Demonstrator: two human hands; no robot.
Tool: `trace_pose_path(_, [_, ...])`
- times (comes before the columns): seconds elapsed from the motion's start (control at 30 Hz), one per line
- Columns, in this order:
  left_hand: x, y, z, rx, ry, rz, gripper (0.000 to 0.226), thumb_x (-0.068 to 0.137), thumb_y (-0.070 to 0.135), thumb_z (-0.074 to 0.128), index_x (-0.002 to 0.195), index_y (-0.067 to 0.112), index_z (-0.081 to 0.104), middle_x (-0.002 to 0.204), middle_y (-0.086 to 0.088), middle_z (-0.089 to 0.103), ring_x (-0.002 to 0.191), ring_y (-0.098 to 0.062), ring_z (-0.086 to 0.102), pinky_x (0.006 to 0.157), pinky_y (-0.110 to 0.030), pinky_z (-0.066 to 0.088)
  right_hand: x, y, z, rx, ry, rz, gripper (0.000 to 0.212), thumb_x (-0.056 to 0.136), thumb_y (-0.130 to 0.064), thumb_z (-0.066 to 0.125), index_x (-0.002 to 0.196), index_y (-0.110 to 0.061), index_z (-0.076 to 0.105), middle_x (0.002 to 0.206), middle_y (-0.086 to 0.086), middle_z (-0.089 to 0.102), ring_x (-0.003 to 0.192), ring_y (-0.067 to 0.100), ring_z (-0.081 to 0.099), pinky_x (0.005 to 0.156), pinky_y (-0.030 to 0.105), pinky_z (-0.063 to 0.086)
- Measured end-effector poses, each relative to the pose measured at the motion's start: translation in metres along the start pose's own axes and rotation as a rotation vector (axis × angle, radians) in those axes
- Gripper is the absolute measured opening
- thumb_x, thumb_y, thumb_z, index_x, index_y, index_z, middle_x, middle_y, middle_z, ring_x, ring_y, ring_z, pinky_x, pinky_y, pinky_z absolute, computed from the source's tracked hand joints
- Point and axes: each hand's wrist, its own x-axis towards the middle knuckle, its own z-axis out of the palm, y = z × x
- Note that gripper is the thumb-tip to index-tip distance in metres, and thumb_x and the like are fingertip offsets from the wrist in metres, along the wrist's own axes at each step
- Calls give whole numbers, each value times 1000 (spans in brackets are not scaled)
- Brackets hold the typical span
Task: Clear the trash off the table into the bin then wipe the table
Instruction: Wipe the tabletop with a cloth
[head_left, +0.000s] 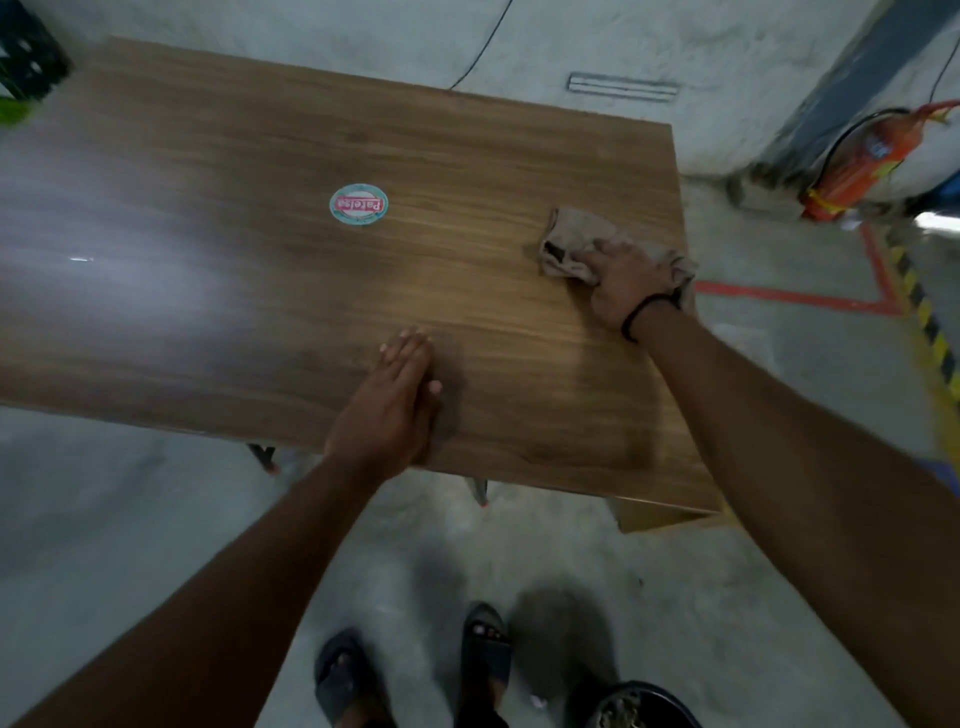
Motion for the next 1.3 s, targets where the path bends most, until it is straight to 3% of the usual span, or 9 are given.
trace_pose_path(0.13, [0, 1, 3, 59, -12, 6, 51, 96, 28, 30, 132, -3, 48, 140, -21, 47, 134, -34, 40, 115, -41, 23, -77, -53, 29, -12, 17, 40, 56, 88, -43, 33, 143, -46, 28, 159, -9, 21, 146, 24, 16, 112, 59, 12])
trace_pose_path(0.27, [-2, -1, 2, 54, -32, 12, 53, 91, 26, 30, 132, -2, 48, 139, -20, 49, 133, -33, 41, 113, -47, 30, -163, -102, 52, 39, 12, -51, 60, 78, -38, 27, 133, -42, 50, 147, -3, 46, 138, 30, 38, 107, 65, 20])
trace_pose_path(0.37, [-2, -1, -6, -75, -25, 15, 50, 93, 22, 34, 135, -1, 46, 142, -19, 46, 136, -31, 38, 115, -42, 25, -181, -118, 49, 38, -7, -56, 69, 76, -44, 15, 141, -44, 38, 154, -6, 34, 142, 25, 31, 108, 61, 21])
trace_pose_path(0.53, [-15, -32, -40, -221, 91, -69, 46, 94, 21, 40, 135, 2, 48, 143, -17, 45, 137, -25, 35, 115, -34, 22, -161, -81, 17, 269, 223, 286, 69, 74, -15, 47, 142, -18, 39, 143, 19, 43, 129, 42, 40, 103, 60, 34])
trace_pose_path(0.73, [-63, -159, -123, 136, 254, -366, 52, 91, 28, 37, 135, 3, 48, 143, -20, 44, 134, -36, 37, 112, -48, 24, -133, -128, 35, 256, 26, 648, 64, 90, -30, 48, 148, -29, 23, 160, 8, 11, 145, 40, 7, 111, 67, 5])
trace_pose_path(0.83, [-89, -227, -159, 297, 265, -495, 51, 95, 28, 42, 138, 1, 40, 150, -21, 32, 142, -34, 23, 115, -47, 12, -117, -207, 41, 218, 31, 570, 64, 88, -36, 47, 147, -30, 23, 160, 6, 12, 144, 39, 7, 111, 67, 5])
trace_pose_path(0.97, [-115, -285, -184, 287, 169, -475, 47, 93, 36, 44, 122, 0, 51, 140, -23, 45, 130, -38, 38, 107, -52, 33, -95, -332, 41, 179, 88, 363, 69, 79, -40, 45, 145, -31, 28, 158, 7, 16, 144, 40, 9, 110, 68, 6])
trace_pose_path(1.1, [-125, -291, -181, 187, 238, -381, 52, 92, 30, 45, 132, -3, 50, 143, -22, 43, 134, -37, 38, 112, -46, 27, -66, -431, 35, 212, 101, 229, 65, 85, -39, 45, 147, -31, 27, 160, 8, 14, 145, 41, 4, 109, 69, 3])
trace_pose_path(1.3, [-133, -287, -190, -383, 506, -478, 54, 95, 34, 41, 146, 17, 34, 141, -11, 49, 127, -18, 47, 104, -33, 39, -41, -547, 33, 194, 27, 42, 59, 91, -40, 35, 148, -34, 21, 161, 6, 7, 145, 41, -4, 109, 67, -4])
